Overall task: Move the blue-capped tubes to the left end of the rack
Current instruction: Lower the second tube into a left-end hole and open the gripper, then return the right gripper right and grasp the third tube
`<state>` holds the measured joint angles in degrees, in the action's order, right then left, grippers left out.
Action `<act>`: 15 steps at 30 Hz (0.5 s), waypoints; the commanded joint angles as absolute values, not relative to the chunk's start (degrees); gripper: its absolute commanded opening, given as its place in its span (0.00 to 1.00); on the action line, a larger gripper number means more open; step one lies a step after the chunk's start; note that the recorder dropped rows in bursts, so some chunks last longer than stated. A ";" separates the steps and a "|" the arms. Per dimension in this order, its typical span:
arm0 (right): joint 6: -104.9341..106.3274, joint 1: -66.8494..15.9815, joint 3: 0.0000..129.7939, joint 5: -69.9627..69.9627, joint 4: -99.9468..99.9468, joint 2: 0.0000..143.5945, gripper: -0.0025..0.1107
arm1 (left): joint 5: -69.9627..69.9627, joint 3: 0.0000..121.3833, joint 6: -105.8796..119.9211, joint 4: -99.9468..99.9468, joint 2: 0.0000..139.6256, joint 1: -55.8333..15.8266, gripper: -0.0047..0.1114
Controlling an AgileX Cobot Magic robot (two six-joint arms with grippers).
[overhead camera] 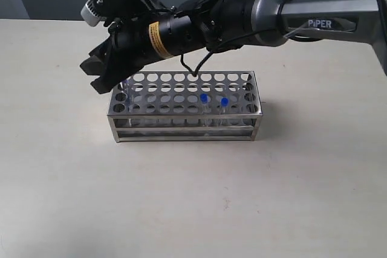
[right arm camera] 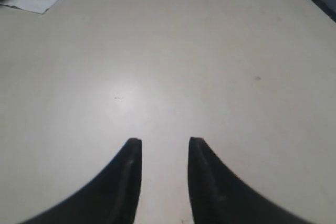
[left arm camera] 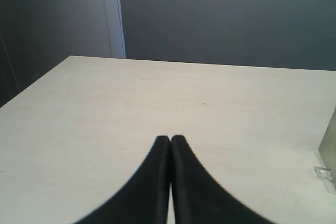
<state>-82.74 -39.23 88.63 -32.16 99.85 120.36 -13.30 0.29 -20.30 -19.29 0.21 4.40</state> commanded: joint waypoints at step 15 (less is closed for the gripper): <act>-88.62 -24.22 79.96 -37.70 99.95 107.95 0.26 | -13.31 0.10 -20.36 -19.08 0.00 4.01 0.04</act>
